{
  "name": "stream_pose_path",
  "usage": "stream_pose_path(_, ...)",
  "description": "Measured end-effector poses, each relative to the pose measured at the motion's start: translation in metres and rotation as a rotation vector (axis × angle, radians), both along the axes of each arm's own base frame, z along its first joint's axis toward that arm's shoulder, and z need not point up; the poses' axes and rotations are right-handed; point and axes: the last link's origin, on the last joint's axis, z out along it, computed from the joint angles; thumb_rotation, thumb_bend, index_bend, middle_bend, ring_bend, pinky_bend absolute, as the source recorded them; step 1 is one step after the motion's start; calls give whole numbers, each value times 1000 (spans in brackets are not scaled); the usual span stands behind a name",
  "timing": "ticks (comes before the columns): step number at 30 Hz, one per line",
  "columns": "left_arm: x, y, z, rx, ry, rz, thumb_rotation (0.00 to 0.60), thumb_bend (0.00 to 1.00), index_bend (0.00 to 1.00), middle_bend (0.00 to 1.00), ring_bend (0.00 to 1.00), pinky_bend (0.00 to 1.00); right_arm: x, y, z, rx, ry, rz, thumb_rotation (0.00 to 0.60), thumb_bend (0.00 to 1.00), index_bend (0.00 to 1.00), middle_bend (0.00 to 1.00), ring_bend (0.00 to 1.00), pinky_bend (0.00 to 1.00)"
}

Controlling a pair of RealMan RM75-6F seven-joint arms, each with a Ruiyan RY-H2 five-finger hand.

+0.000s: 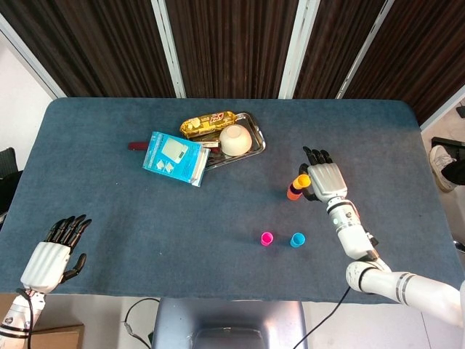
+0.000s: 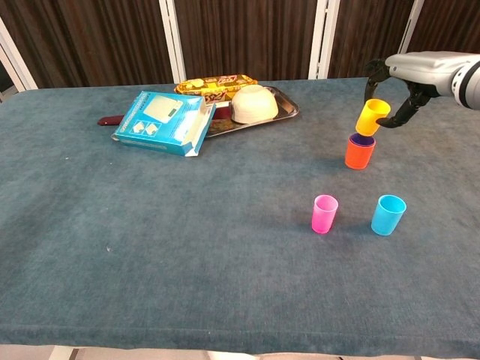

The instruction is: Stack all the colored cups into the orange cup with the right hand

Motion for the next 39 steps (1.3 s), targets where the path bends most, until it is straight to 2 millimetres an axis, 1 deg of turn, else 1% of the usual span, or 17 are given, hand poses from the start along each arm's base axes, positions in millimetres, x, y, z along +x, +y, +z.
stream_pose_path(5,0,0,0,1,-1,-1,600,472,0,41,52,115,0,2,-8,19,8,9,600,468,579,33,0,0)
stream_pose_path(7,0,0,1,2,-2,-1,600,472,0,41,52,115,0,2,-9,21,10,7,600,468,558,34,0,0)
stream_pose_path(9,0,0,1,2,-2,0,600,472,0,41,52,115,-1,2,-10,25,15,2,600,468,500,36,0,0)
stream_pose_path(11,0,0,1,2,-2,0,600,471,0,41,52,115,-1,2,-10,31,17,-1,600,468,404,30,0,0)
stream_pose_path(14,0,0,1,3,-3,-1,600,471,0,41,52,116,-1,3,-10,33,17,-1,600,468,297,11,0,0)
stream_pose_path(17,0,0,1,3,-4,0,600,471,0,41,52,116,-1,5,-9,33,14,5,600,467,244,2,0,0)
stream_pose_path(21,0,0,1,3,-4,-1,600,472,0,42,52,116,2,14,-5,39,0,34,600,468,232,0,0,0)
stream_pose_path(24,0,0,2,7,-5,-1,600,471,0,41,52,115,6,31,-1,67,-25,77,600,468,229,0,0,0)
stream_pose_path(27,0,-1,3,8,-5,-1,600,471,0,41,52,116,9,54,4,107,-45,132,600,466,220,0,0,0)
stream_pose_path(30,0,-1,2,6,-5,-1,600,472,0,41,52,115,7,76,9,152,-53,167,600,458,188,0,0,0)
stream_pose_path(33,2,-2,0,-3,-3,-10,600,472,0,41,52,115,-1,104,11,220,-17,205,600,457,207,0,0,0)
stream_pose_path(35,2,-2,-1,-5,-5,-12,600,472,0,41,52,116,-11,123,10,267,17,222,600,457,228,0,0,0)
stream_pose_path(37,2,-2,-1,-5,-7,-12,600,472,0,41,52,115,-19,133,7,298,36,223,600,457,244,0,0,0)
stream_pose_path(39,2,-1,-1,-5,-9,-12,600,472,0,41,52,115,-25,135,3,314,45,208,600,457,265,0,0,0)
